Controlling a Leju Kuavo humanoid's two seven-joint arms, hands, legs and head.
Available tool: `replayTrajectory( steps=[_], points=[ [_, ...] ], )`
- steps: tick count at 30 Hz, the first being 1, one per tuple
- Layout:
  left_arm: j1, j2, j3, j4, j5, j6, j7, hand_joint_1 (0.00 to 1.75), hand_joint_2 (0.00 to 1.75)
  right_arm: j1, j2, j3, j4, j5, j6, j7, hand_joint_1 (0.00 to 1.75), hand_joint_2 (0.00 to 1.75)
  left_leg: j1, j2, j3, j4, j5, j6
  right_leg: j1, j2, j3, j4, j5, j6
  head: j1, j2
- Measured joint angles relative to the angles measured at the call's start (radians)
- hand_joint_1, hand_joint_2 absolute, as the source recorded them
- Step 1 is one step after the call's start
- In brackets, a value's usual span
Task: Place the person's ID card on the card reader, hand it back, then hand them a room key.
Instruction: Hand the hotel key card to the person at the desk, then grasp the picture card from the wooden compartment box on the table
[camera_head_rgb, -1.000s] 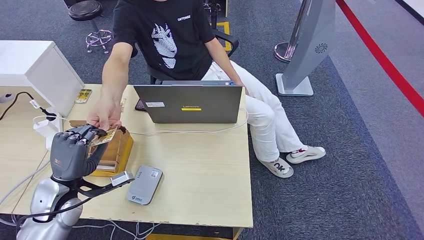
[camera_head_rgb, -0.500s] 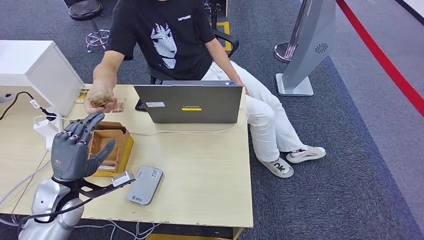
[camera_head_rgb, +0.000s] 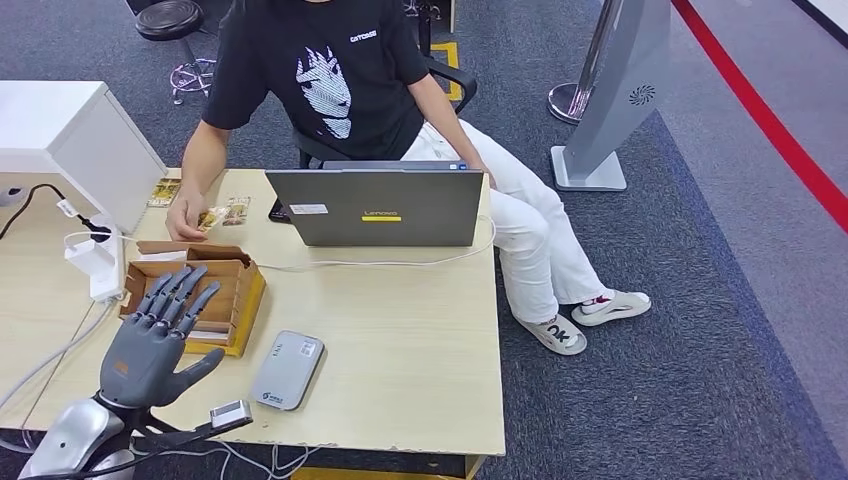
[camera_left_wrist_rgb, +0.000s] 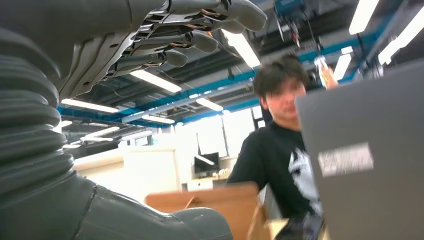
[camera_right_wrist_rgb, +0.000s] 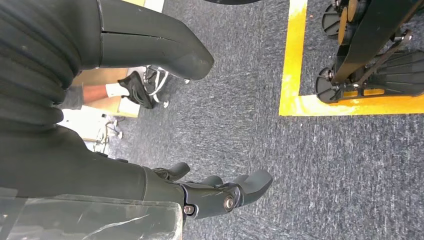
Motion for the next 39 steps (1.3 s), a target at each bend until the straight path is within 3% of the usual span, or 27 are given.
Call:
replayTrajectory(
  steps=[7, 12, 16, 22, 32, 39],
  points=[
    [0.119, 0.1, 0.009, -0.039, -0.001, 0.011, 0.045, 0.0, 1.75, 0.001, 0.0, -0.021, 0.0, -0.002, 0.0, 0.0, 0.0, 1.75, 0.0, -0.001, -0.001, 0.0, 0.0, 0.0, 0.0, -0.002, 0.0, 0.0, 0.0, 0.0, 0.0, 0.0],
    [0.161, 0.126, 0.043, -0.047, 0.015, 0.037, 0.064, 0.0, 1.75, 0.002, 0.0, -0.031, 0.0, 0.001, -0.003, 0.0, 0.0, 1.75, 0.0, -0.002, 0.0, 0.0, 0.0, 0.0, 0.0, -0.002, 0.001, 0.0, 0.0, 0.0, 0.0, 0.0],
    [0.165, 0.124, 0.114, -0.02, 0.059, 0.059, 0.024, 0.0, 1.75, 0.002, 0.0, -0.037, 0.0, 0.014, -0.003, 0.0, 0.0, 1.75, 0.0, -0.002, 0.0, 0.0, 0.0, 0.0, 0.0, -0.003, 0.001, 0.0, 0.0, 0.0, 0.0, 0.0],
    [0.078, 0.103, 0.185, 0.14, 0.072, 0.058, -0.019, 0.0, 1.75, 0.0, 0.0, -0.038, 0.0, 0.037, 0.001, 0.0, 0.0, 1.75, 0.0, -0.003, 0.0, 0.0, 0.001, 0.0, 0.0, -0.004, 0.001, 0.0, 0.0, 0.0, 0.0, 0.0],
    [-0.132, 0.088, 0.195, 0.501, 0.046, 0.072, -0.039, 0.0, 1.75, -0.004, 0.0, -0.038, 0.0, 0.07, 0.015, 0.0, 0.0, 1.75, 0.0, -0.003, 0.0, 0.0, 0.001, 0.0, 0.0, -0.004, 0.001, 0.0, 0.001, 0.0, 0.0, 0.0],
    [-0.168, 0.058, 0.193, 0.582, 0.071, 0.104, -0.05, 0.0, 1.75, -0.005, 0.0, -0.041, 0.0, 0.081, 0.016, 0.0, 0.0, 1.75, -0.001, -0.003, 0.0, 0.0, 0.001, 0.0, 0.0, -0.003, 0.001, 0.0, 0.001, 0.0, 0.0, 0.0]
  ],
)
